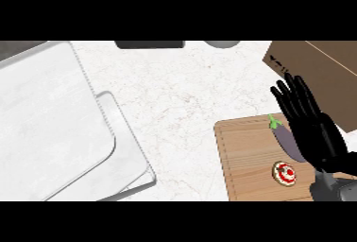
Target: Pick the eggplant from the cutting board and place it in the cardboard box
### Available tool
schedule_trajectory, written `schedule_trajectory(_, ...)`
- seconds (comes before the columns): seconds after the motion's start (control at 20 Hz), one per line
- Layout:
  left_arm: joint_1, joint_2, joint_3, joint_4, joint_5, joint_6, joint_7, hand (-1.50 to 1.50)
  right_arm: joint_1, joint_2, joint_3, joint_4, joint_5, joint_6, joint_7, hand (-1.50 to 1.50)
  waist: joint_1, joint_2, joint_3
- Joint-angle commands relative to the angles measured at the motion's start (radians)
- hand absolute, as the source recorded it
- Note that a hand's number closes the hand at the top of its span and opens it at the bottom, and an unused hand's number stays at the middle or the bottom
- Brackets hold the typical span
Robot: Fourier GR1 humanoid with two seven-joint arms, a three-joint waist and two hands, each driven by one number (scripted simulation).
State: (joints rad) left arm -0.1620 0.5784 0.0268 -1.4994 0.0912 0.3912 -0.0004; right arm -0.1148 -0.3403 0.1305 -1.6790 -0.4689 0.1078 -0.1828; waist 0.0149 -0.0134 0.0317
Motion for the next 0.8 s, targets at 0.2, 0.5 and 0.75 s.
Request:
schedule_trajectory(0.2,0.029,-0.11,-0.105,0.022,0.073,-0.04,0.064,0.0,-0.129,-0.306,0.062,0.189,0.219,0.056,0.321,1.5,0.043,0.044,-0.046)
schedule_trajectory(0.5,0.052,-0.128,-0.183,0.051,0.168,-0.049,0.112,0.0,-0.149,-0.554,0.116,0.284,0.503,0.096,0.423,-1.5,0.033,0.038,-0.04)
schedule_trajectory(0.75,0.043,-0.143,-0.245,0.083,0.198,-0.023,0.094,0.0,-0.279,-0.662,0.168,0.257,0.568,0.248,0.452,-1.5,0.028,0.028,-0.039)
